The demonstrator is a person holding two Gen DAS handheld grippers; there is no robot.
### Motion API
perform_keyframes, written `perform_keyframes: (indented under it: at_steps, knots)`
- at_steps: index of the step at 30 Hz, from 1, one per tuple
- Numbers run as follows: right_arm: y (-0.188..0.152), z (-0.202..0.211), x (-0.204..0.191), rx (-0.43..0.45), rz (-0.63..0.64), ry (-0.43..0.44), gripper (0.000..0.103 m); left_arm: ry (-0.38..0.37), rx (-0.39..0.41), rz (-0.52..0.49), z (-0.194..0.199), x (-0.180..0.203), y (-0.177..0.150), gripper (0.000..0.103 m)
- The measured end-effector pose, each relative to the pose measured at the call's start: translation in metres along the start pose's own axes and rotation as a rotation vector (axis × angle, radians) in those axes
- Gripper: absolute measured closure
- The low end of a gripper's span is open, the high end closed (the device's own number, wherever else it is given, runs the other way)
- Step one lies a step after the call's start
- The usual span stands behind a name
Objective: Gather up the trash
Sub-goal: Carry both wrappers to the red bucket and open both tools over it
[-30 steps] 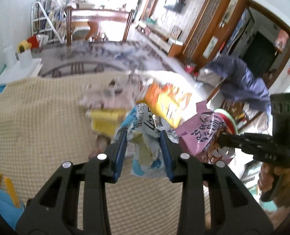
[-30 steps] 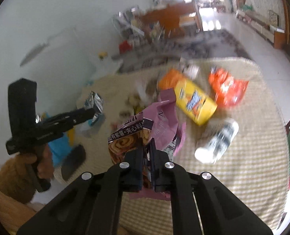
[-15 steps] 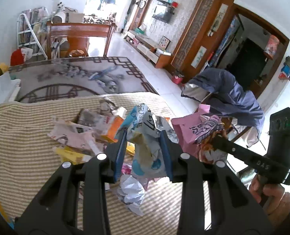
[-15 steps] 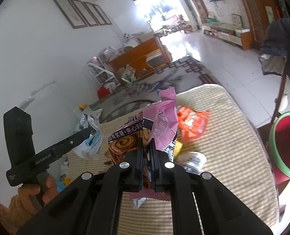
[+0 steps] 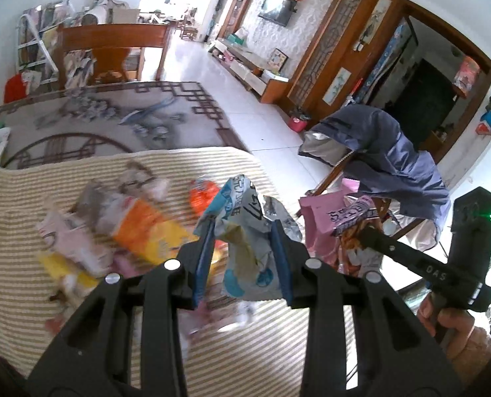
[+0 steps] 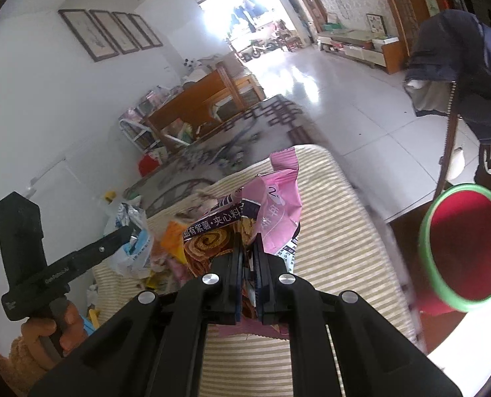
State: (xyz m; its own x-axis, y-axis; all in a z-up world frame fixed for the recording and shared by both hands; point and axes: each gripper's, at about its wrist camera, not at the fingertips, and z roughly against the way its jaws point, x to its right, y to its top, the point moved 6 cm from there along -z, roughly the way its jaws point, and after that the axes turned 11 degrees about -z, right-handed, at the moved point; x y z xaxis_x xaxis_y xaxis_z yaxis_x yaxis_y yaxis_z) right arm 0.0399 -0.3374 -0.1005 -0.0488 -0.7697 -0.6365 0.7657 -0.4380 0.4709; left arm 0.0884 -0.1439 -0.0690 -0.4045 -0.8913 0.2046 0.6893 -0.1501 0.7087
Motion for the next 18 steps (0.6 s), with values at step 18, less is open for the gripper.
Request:
perform_keyframes:
  at_steps: [18]
  knots:
    - [0.067,0.074,0.223,0.112,-0.240,-0.295,0.097,-0.176,-0.088,-0.205,-0.139,0.189,0.034,0.069]
